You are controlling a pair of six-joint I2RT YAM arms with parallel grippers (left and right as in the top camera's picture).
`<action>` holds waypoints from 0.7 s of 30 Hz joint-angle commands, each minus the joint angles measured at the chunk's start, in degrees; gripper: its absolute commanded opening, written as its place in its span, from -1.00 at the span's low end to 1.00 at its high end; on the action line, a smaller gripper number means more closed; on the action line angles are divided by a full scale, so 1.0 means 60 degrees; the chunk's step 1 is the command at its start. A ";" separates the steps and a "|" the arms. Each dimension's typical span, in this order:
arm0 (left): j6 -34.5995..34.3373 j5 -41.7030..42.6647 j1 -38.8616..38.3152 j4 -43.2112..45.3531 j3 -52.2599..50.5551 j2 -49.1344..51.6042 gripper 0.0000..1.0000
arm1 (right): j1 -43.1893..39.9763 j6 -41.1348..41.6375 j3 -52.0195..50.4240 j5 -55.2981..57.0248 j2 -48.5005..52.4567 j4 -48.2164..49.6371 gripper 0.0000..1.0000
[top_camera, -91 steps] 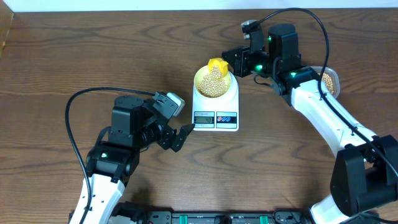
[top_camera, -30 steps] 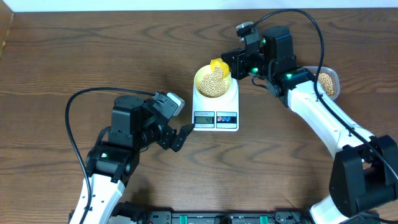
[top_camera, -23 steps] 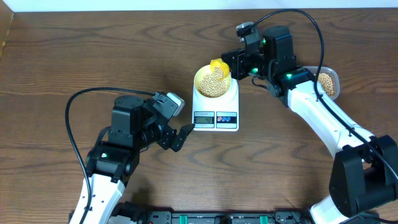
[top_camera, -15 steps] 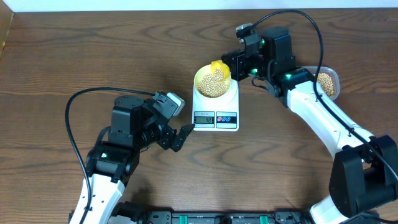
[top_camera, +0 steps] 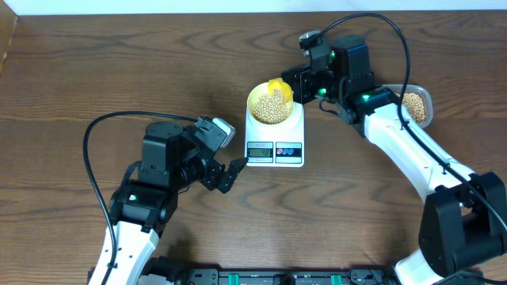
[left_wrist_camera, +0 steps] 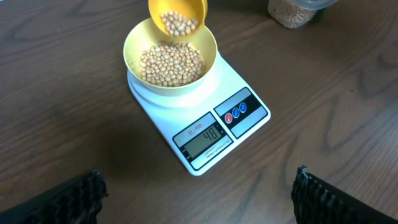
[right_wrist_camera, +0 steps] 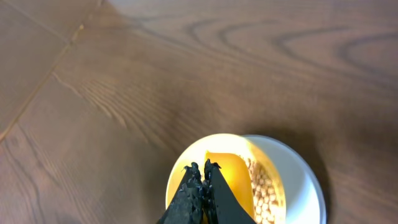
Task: Scoop item into bowl and weigh 50g on scale
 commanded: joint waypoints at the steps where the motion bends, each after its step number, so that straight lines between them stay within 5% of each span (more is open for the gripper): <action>1: -0.0124 -0.0055 0.0051 0.0018 -0.0080 0.0015 0.96 | 0.0109 0.0127 -0.0044 0.0109 0.0084 -0.0168 -0.98; 21: -0.0124 -0.0055 0.0051 0.0018 -0.0084 0.0018 0.96 | 0.0204 0.0102 -0.0044 0.0495 0.0084 0.0033 -0.98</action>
